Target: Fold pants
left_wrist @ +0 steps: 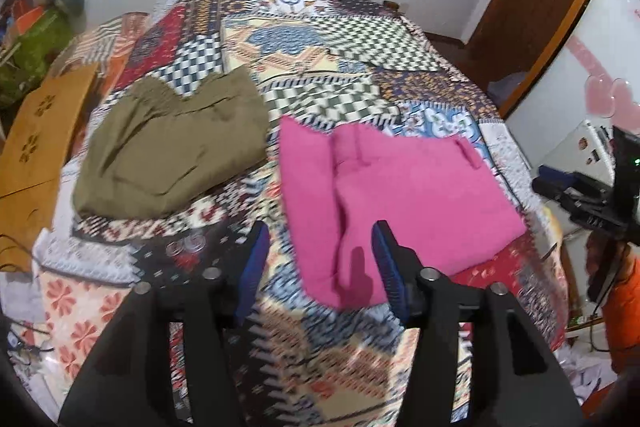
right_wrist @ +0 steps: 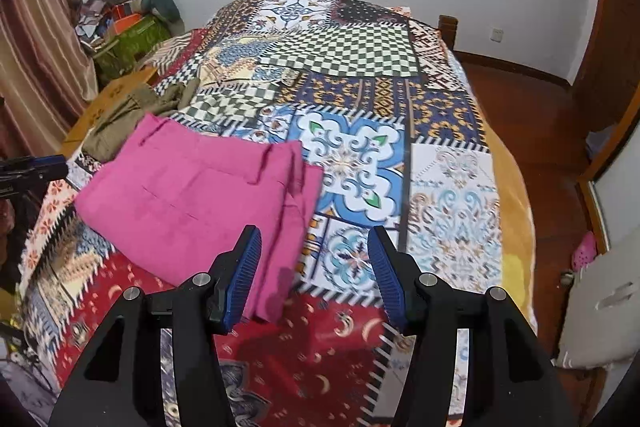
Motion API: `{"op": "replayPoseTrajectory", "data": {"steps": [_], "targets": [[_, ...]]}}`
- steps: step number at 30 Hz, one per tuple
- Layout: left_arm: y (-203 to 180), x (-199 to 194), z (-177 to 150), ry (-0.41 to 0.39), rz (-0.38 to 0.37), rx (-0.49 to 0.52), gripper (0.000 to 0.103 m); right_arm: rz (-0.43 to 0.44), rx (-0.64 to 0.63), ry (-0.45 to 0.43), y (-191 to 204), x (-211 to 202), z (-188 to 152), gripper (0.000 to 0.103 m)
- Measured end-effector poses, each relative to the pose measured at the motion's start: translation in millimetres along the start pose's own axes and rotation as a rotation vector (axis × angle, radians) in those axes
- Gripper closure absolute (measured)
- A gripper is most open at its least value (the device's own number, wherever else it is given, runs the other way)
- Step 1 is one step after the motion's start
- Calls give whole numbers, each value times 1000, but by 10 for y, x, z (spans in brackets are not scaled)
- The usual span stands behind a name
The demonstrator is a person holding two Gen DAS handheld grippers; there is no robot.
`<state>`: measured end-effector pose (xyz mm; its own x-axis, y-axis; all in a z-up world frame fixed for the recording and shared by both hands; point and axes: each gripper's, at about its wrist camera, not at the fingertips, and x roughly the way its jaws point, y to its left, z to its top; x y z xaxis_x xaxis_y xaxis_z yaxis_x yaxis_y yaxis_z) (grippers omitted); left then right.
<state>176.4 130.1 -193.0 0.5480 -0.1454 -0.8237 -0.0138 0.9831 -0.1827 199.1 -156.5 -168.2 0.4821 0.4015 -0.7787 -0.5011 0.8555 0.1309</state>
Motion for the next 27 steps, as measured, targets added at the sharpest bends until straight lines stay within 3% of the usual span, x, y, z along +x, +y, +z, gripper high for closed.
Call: {"op": "replayPoseTrajectory", "data": {"steps": [3,11,21,27], "targets": [[-74,130,55,19,-15,17,45,28,15,13,35,97,28,45],[15,570,16,112,-18,-43,45,60,22,95,96,473,-2,45],[219,764,7,123,-102,-175,38,120,97,109,-54,661,-26,41],[135,848,80,132,-119,-158,38,169,145,124,-125,752,-8,41]]}}
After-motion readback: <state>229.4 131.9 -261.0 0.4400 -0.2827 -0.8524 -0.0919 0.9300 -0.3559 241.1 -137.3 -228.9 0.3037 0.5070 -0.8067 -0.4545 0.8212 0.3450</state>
